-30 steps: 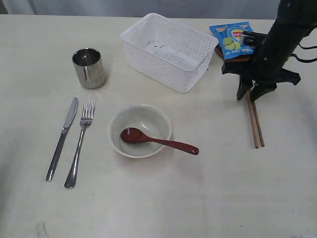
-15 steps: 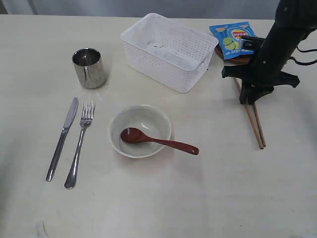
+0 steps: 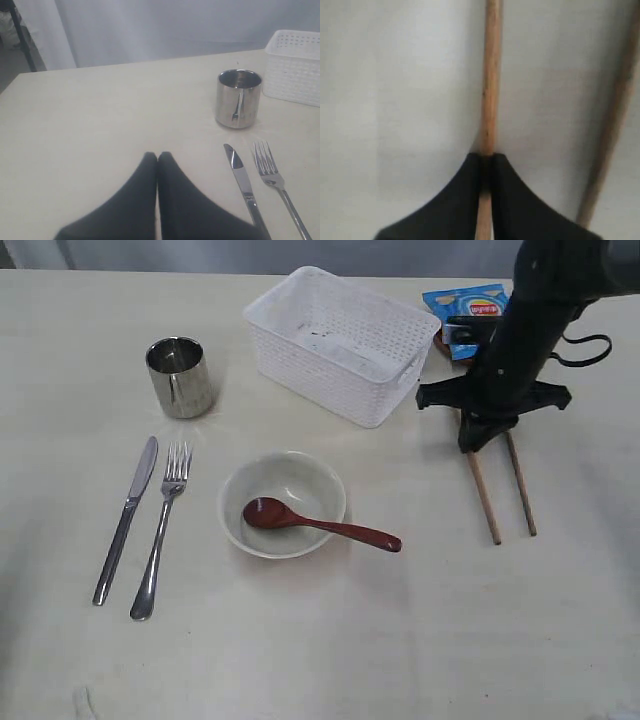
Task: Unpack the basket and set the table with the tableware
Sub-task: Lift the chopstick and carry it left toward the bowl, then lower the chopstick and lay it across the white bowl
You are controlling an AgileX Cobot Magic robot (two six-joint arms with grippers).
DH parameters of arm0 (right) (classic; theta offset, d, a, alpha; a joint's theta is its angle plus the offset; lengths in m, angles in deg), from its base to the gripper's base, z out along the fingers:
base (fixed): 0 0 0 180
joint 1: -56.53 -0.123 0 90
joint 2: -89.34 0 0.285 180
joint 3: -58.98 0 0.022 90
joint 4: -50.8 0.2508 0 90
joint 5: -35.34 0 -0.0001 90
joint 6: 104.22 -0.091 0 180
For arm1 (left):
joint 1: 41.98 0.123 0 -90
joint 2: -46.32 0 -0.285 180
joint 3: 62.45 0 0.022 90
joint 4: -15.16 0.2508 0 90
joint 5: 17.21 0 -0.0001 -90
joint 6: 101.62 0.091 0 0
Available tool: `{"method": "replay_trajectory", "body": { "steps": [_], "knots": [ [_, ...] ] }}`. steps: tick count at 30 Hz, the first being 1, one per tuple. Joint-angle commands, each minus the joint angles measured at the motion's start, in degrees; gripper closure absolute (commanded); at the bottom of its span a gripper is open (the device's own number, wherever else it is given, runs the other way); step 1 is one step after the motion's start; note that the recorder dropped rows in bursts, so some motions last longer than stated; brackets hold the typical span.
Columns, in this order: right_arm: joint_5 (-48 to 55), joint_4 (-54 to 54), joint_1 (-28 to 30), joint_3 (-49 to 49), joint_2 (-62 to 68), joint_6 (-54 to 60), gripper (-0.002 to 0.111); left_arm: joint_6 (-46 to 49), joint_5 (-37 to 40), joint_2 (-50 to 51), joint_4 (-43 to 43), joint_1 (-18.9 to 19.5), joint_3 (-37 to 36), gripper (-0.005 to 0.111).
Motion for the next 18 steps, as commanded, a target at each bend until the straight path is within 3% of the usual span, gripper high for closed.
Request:
{"method": "replay_trajectory", "body": {
  "steps": [1,5,11,14,18],
  "knots": [
    [0.07,0.24,-2.47,-0.30,-6.12,0.91,0.109,-0.13,-0.03,-0.11,-0.10,-0.29,-0.13,0.107],
    [1.22,3.33,-5.32,-0.30,-14.10,3.09,0.109,-0.13,-0.03,-0.11,-0.10,-0.29,-0.13,0.107],
    [4.90,9.47,-13.90,2.01,-22.28,15.65,0.109,-0.13,-0.03,-0.11,-0.10,-0.29,-0.13,0.107],
    [8.98,6.34,-18.97,5.24,-21.91,15.48,0.109,-0.13,-0.03,-0.11,-0.10,-0.29,-0.13,0.107],
    [13.05,-3.69,-21.78,5.75,-21.22,6.78,0.109,-0.13,-0.03,-0.11,-0.10,-0.29,-0.13,0.107]
  ]
}}
